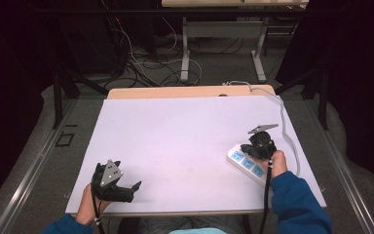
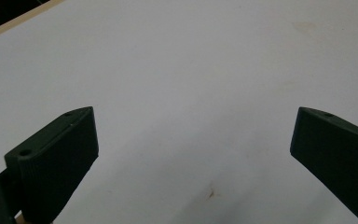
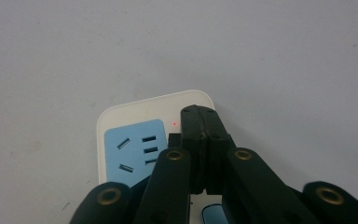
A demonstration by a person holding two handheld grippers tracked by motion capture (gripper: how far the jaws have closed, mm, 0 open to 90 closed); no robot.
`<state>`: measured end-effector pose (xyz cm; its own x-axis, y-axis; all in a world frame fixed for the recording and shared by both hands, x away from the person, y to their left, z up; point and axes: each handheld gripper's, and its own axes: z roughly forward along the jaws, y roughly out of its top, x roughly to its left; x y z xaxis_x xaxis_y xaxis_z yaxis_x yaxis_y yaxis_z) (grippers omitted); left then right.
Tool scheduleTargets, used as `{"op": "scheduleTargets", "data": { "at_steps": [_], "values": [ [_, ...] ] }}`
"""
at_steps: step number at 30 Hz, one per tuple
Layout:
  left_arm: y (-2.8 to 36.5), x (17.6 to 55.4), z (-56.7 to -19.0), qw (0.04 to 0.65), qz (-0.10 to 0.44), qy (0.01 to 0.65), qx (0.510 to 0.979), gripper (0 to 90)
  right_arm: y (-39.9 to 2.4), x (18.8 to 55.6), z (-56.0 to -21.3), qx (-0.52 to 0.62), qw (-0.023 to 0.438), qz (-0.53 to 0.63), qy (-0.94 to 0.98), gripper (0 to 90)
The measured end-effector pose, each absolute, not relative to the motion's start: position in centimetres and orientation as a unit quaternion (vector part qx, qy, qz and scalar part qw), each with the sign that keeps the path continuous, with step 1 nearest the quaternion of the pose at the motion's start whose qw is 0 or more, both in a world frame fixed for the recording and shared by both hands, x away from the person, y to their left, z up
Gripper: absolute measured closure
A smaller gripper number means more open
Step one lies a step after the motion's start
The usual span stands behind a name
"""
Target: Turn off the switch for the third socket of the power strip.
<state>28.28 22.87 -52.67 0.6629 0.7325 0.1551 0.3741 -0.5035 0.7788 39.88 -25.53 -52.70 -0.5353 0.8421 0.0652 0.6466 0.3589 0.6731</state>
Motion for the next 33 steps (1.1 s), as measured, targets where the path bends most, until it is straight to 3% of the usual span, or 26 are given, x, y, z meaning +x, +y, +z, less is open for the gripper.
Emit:
{"op": "scheduleTargets", "data": {
  "at_steps": [33],
  "values": [
    [22.89,28.29,-52.62,0.368,0.247,0.329,0.834,0.7,-25.39,39.75,-52.73,0.450,0.160,0.330,0.814,90.0]
  ]
}}
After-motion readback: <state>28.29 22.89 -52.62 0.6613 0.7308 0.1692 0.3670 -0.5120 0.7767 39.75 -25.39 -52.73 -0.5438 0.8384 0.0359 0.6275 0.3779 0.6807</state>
